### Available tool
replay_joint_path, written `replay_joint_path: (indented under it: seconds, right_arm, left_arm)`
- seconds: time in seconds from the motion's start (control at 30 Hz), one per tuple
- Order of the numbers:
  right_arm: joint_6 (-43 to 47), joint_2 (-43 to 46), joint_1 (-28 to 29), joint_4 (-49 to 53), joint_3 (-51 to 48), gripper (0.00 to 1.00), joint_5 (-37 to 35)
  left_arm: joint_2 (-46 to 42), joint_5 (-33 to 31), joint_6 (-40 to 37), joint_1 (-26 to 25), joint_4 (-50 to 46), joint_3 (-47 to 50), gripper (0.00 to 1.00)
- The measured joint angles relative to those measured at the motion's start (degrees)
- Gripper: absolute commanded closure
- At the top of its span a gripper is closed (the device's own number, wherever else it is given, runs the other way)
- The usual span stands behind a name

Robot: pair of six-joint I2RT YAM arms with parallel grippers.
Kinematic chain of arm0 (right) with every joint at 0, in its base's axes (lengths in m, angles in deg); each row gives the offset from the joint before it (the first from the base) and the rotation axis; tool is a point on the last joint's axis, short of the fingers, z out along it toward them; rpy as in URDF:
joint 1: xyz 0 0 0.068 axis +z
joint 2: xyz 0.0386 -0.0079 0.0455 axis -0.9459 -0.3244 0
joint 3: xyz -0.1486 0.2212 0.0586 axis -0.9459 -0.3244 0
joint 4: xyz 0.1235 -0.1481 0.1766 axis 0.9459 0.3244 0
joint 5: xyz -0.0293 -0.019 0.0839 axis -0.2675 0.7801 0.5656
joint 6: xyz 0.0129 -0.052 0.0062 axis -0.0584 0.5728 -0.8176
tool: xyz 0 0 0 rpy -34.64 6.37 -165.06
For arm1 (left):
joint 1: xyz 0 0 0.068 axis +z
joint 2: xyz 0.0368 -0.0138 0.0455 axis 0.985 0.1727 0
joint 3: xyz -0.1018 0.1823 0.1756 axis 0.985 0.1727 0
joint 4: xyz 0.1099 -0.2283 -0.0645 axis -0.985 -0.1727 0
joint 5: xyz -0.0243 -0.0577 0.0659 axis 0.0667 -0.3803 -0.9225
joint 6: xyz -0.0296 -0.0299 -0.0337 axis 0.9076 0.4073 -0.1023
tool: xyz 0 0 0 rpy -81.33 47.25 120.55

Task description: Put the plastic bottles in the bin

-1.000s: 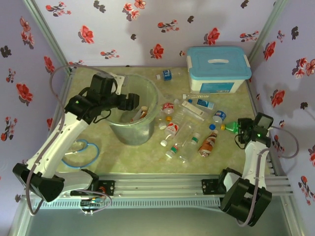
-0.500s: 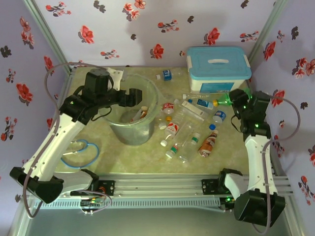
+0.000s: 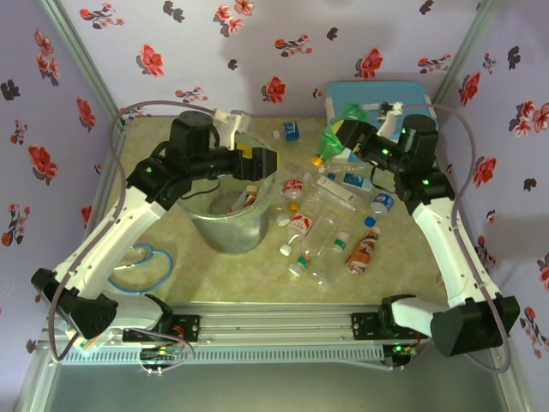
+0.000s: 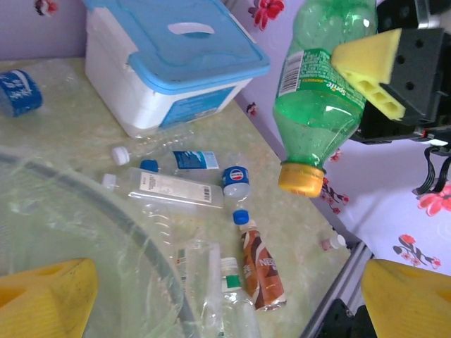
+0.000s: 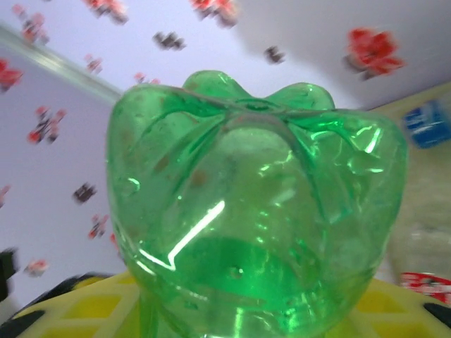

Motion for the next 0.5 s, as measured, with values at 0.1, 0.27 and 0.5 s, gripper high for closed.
replay_joint_path:
  seconds: [0.1, 0.27, 0.5]
  right_arm:
    - [-0.04, -1.9, 2.93, -2.19, 1.57, 0.52, 3.54]
    - [-0.02, -4.81, 7.02, -4.35, 3.78, 0.51, 7.34]
    - [-0.24, -6.54, 9.81, -6.71, 4.48, 0.5, 9.88]
  left_arm:
    - [1.42, 1.55, 1.05, -0.7, 2.08, 0.0, 0.05]
    - [2.97, 3.45, 2.14, -1.88, 4.02, -0.96, 0.09]
    - [4.96, 4.61, 2.8, -2.69, 5.57, -2.36, 0.16]
